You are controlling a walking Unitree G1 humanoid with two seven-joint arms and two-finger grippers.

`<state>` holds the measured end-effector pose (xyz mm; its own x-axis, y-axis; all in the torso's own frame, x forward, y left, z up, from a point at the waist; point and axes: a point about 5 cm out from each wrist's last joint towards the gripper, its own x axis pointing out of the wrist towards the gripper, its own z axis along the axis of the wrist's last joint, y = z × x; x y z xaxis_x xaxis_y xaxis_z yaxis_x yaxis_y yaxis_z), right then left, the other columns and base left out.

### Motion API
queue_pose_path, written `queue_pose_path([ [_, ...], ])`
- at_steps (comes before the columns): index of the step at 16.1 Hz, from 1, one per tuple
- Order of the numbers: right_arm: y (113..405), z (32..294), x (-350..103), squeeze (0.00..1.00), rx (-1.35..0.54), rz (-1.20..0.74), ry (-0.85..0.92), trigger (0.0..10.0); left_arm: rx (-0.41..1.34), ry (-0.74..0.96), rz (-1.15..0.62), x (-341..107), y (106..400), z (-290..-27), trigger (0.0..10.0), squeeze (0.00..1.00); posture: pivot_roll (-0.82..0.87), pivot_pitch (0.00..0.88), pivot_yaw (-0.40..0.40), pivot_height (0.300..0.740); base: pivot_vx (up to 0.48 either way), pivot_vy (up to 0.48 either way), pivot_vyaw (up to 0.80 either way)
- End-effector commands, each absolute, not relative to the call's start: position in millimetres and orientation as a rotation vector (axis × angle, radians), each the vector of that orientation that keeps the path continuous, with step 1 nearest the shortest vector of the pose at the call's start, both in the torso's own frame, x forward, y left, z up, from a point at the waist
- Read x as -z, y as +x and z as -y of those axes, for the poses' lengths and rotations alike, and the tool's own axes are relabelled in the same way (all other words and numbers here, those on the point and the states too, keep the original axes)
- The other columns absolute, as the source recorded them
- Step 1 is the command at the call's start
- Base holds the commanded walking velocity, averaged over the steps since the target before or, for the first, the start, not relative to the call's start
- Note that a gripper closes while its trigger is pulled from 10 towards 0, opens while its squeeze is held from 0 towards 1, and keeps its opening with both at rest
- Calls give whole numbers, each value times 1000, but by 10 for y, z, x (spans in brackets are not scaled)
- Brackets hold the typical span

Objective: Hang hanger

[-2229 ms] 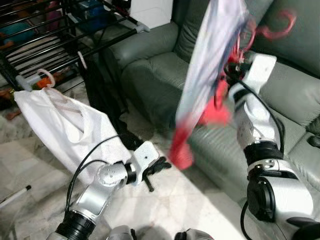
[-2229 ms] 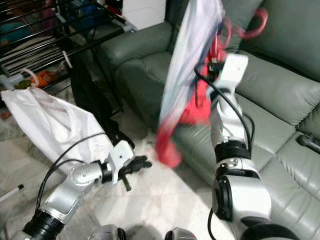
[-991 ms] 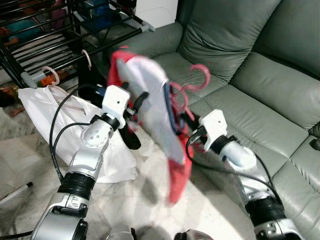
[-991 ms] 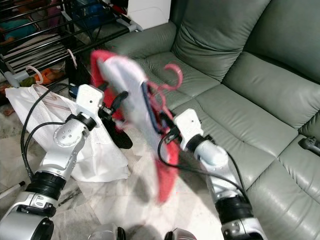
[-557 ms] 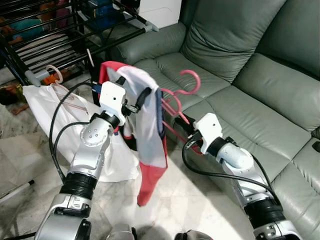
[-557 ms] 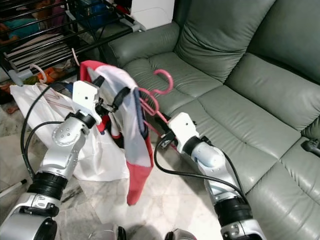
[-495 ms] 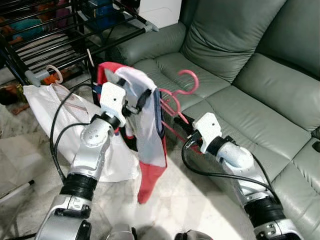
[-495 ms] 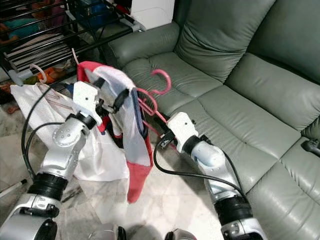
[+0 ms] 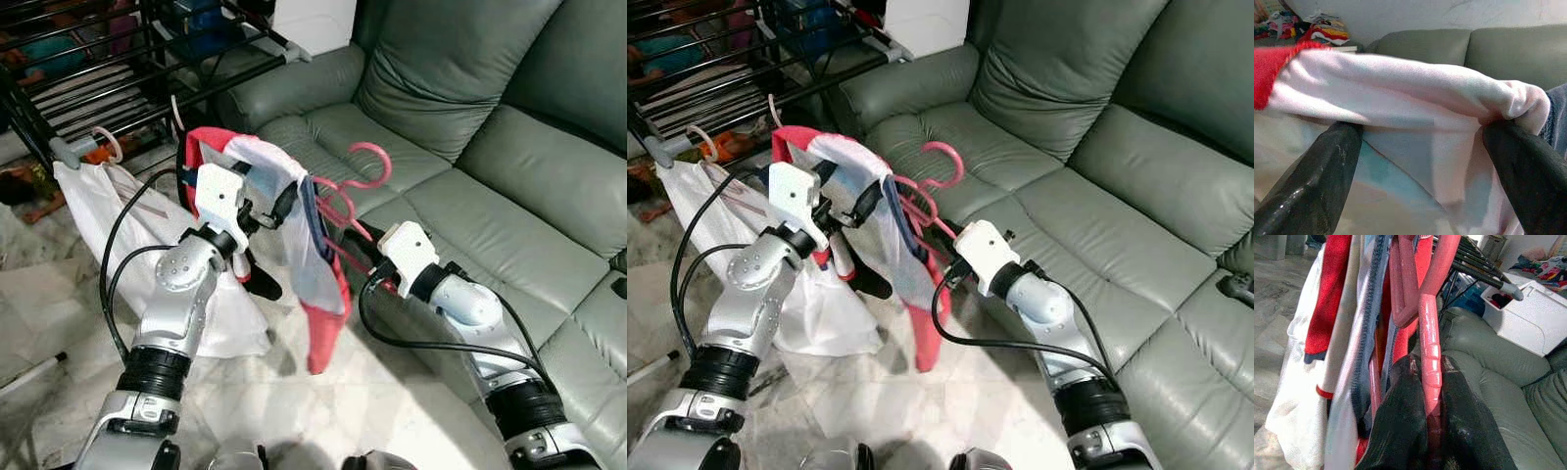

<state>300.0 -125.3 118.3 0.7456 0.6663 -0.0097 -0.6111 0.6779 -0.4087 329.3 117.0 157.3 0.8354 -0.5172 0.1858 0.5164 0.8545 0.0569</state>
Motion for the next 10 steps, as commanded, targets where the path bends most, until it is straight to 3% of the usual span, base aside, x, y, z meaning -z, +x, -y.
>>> queue_pose_path([
  [1, 3002, 1146, -1237, 0, -765, 182, -419, 10000, 672, -17, 216, -1636, 3223, -965, 10000, 1000, -49, 0, -13, 740, 0, 0, 0],
  [3, 2998, 1176, -1175, 0, -764, 165, -455, 10000, 761, -51, 205, -1660, 3136, -858, 10000, 953, -49, 0, -14, 740, 0, 0, 0],
  [4, 3002, 1188, -1157, 0, -762, 158, -463, 10000, 777, -49, 203, -1664, 3117, -841, 10000, 706, -49, 0, -14, 740, 0, 0, 0],
  [5, 3018, 1224, -1110, 0, -751, 139, -496, 10000, 825, -41, 185, -1648, 3055, -805, 10000, 278, -43, 0, -16, 740, 0, 0, 0],
  [6, 3024, 1235, -1114, 0, -746, 154, -521, 10000, 837, -7, 166, -1597, 3030, -821, 10000, 0, -43, 0, -16, 740, 0, 0, 0],
  [8, 3030, 1245, -1122, 0, -742, 160, -528, 10000, 840, 35, 156, -1546, 3025, -859, 10000, 0, -41, 0, -15, 740, 0, 0, 0],
  [9, 3026, 1257, -1117, 0, -748, 157, -533, 10000, 830, 43, 153, -1534, 3031, -887, 10000, 259, -39, 0, -14, 740, 0, 0, 0],
  [10, 3020, 1279, -1108, 0, -754, 151, -540, 10000, 827, 60, 151, -1519, 3032, -921, 10000, 1000, -39, 0, -14, 740, 0, 0, 0],
])
